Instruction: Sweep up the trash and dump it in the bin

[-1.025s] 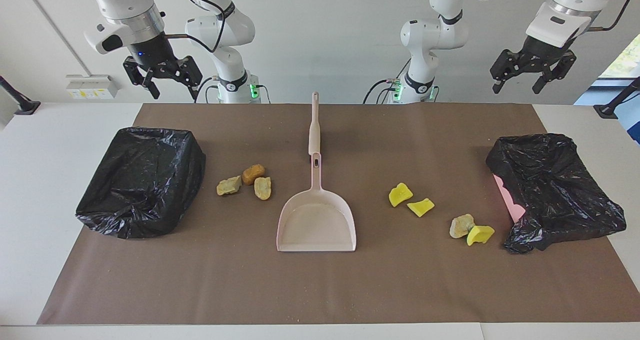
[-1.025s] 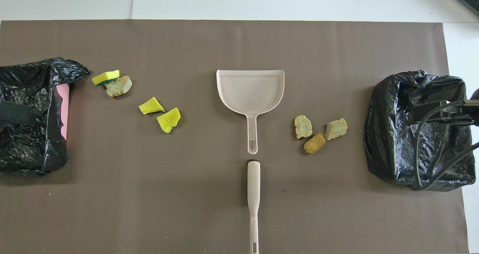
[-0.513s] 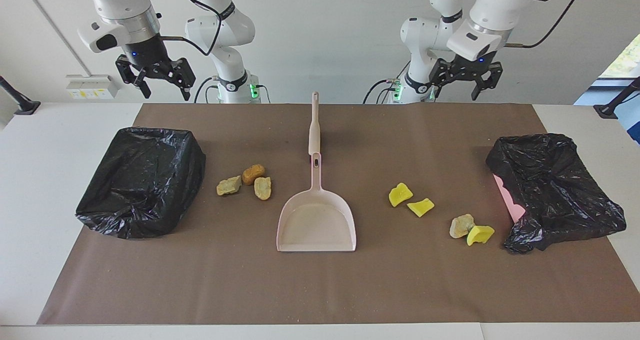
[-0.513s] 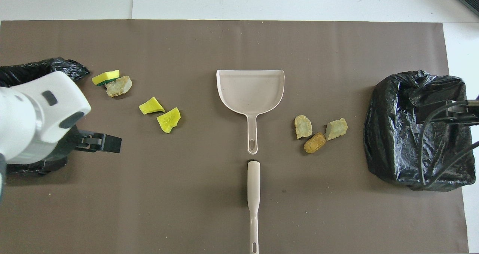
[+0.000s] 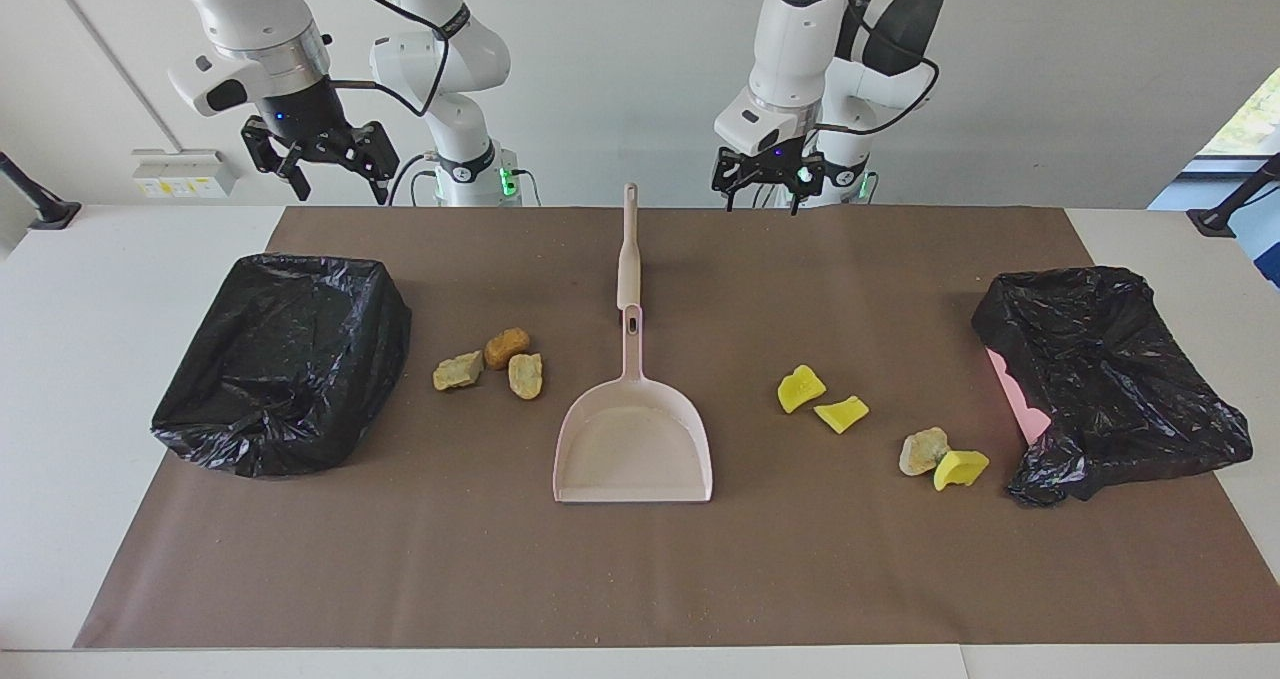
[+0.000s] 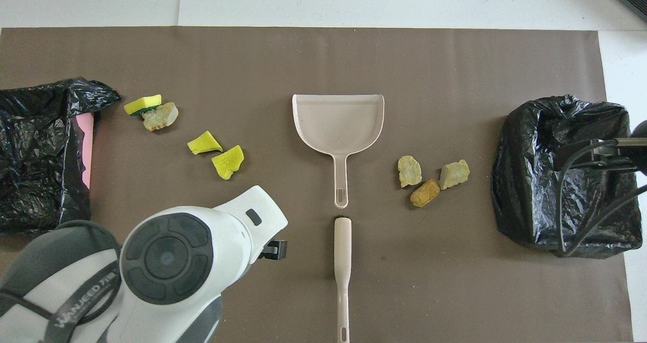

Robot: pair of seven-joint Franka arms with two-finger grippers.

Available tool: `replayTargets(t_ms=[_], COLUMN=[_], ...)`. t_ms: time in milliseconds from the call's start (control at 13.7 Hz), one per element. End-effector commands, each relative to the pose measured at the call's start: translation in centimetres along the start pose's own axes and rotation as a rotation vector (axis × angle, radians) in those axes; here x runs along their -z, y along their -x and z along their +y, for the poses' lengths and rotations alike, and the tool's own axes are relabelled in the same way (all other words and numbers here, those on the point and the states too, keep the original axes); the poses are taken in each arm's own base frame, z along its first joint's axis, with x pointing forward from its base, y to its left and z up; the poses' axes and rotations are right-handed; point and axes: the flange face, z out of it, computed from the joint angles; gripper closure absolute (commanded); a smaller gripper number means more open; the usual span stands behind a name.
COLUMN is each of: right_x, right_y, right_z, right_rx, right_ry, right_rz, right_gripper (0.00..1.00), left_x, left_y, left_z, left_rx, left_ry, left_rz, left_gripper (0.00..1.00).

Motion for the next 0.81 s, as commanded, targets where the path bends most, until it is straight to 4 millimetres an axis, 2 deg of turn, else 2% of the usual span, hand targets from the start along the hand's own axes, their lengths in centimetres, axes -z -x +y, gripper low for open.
replayTargets(t_ms=[0, 73, 220, 513, 732], right_x=[-0.4, -0.5, -1.0, -1.9, -4.4], right_y=[0.5, 0.4, 0.4, -0.1, -0.8], right_z=[0.0, 0.0, -0.3, -0.6, -3.8], right_rx=[-0.010, -0.015, -0.007, 0.000, 0.040], right_ry=[0.005, 0.004, 0.005, 0.006, 0.007], right_rz=[-0.001, -0.004, -0.010, -0.008, -0.004], right_gripper=[0.00, 0.00, 0.00, 0.00, 0.00], left_x=[-2.5, -3.6, -7.2, -12.1, -13.8], left_y=[3.3, 4.3, 6.1, 10.1, 12.3], left_z=[3.0, 4.4, 8.7, 14.3, 16.6], left_rx=[0.011, 0.003, -0.014, -0.114, -0.195], left_ry=[0.037, 0.040, 0.021, 0.033, 0.048], left_rz=[0.021, 0.010, -0.010, 0.007, 0.006], left_gripper=[0.00, 0.00, 0.00, 0.00, 0.00])
